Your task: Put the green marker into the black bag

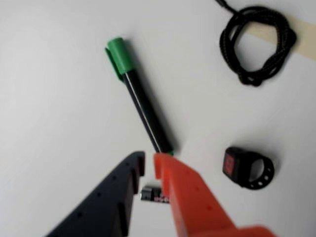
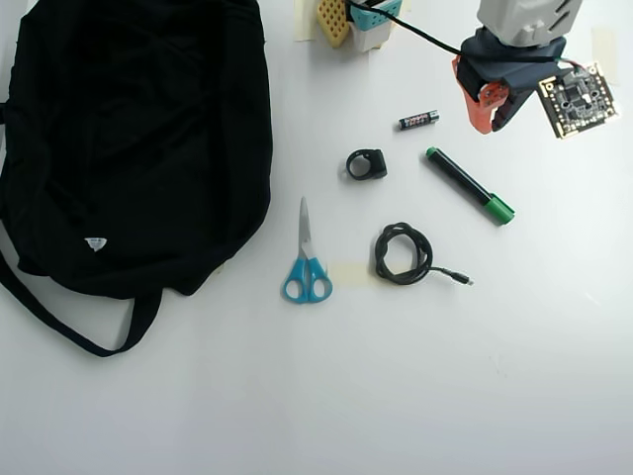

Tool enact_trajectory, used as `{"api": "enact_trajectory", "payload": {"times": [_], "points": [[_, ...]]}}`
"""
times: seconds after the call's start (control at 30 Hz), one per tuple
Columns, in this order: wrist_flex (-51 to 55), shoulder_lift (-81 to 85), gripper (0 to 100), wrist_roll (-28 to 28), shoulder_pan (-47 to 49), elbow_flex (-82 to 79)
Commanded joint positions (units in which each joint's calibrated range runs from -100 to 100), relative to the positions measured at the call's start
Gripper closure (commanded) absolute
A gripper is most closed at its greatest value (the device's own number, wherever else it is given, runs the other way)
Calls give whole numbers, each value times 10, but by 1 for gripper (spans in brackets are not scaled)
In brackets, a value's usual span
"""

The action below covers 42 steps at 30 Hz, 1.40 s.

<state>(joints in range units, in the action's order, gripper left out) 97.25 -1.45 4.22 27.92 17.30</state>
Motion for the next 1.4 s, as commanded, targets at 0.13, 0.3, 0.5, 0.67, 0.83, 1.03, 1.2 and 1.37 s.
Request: {"api": "enact_trajectory", "payload": {"times": [0.13, 0.3, 0.5, 0.67, 0.83, 1.03, 1.2, 1.37], "points": [[19, 29, 98, -33, 7, -12], [-1, 28, 98, -61, -1, -69], [-35, 28, 98, -61, -1, -90], [-72, 29, 98, -65, 0, -136], [-135, 29, 98, -81, 0, -186], [-185, 29, 98, -81, 5, -230], [-202, 39, 95, -77, 14, -252], [-261, 98, 82, -75, 13, -334]]}}
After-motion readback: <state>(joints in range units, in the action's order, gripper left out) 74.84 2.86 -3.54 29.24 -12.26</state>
